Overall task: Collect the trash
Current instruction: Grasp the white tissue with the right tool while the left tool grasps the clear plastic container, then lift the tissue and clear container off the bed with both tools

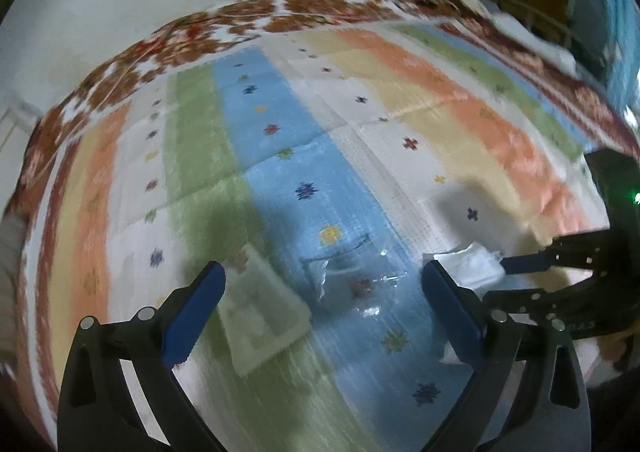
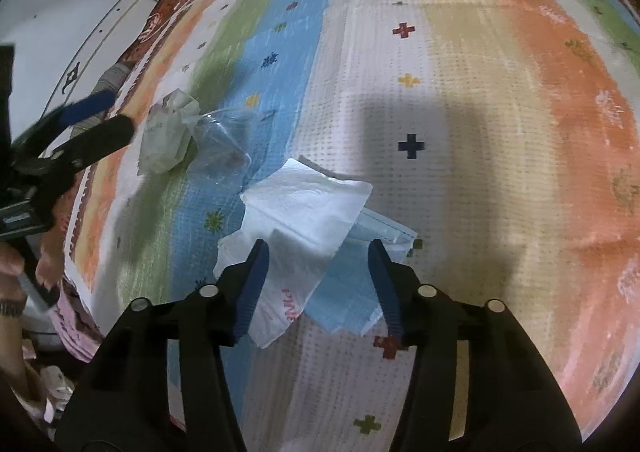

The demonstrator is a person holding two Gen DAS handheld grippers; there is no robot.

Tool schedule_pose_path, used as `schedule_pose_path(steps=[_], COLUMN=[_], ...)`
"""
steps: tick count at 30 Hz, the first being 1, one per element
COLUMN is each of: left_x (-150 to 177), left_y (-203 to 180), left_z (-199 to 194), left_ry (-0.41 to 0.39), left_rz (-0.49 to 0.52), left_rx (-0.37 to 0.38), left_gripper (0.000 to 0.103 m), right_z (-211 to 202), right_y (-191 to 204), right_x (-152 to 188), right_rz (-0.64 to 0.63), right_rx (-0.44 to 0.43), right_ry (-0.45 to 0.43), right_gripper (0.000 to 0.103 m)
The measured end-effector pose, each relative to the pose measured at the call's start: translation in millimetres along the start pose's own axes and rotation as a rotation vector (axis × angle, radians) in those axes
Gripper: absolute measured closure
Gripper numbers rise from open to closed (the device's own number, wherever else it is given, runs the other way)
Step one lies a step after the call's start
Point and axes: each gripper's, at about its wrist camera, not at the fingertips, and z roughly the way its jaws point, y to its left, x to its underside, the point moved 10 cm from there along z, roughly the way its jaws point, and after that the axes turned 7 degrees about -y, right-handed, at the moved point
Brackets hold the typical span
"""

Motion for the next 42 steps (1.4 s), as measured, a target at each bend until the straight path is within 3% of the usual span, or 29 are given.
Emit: schedule_pose_path(steps=[7, 10, 12, 17, 19, 21, 29, 37, 42], left_x=[-4.5, -3.8, 0.4, 12.9, 15.7, 20.1, 17.3, 1.5, 9.4], left_y=[-28.4, -36.4, -38.6, -51.0, -53.2, -51.2, -45.5, -46.2, -47.5], left_z=[36.7, 51.8, 63.7, 75.2, 75.4, 76.6, 62.9, 32.2, 11.6], left_ry=[0.103, 0.141, 0.190, 0.246, 0.251, 0.266, 0.211, 0.135, 0.128], left_rz=[0.178, 0.241, 0.236, 0.294, 0.286, 0.278, 0.187, 0.029, -0.095], left_rx=[0.063, 0.086, 0.111, 0.161, 0.178, 0.176, 0.150, 0.093, 0.059], left_gripper=[0.008, 0.014, 0.026, 0.035, 0.045, 0.068, 0.094, 0.096, 0.096], right_z=[3.1, 4.9, 8.4, 8.2, 5.7, 1.9, -8.8, -29.1, -42.1], right_y=[-0.3, -0.1, 1.2, 2.9, 3.5, 2.6, 8.1, 25.1, 31.6], right_x=[-5.7, -4.0, -0.8, -2.2, -3.1, -3.2, -10.2, -8.8, -5.4], right_rz=[0.040, 0.064, 0.055, 0.043, 0.035, 0.025, 0.001, -0.030, -0.043], right_rx=[-0.043, -0.061, -0.059, -0.059, -0.066, -0.063, -0.057, -0.047, -0.039], right_ry=[0.010, 0.024, 0.042, 0.036, 0.031, 0.023, -0.016, -0.052, -0.066], right_gripper=[0.069, 0.078, 0.089, 0.099, 0.100, 0.101, 0.101, 0.101, 0.101])
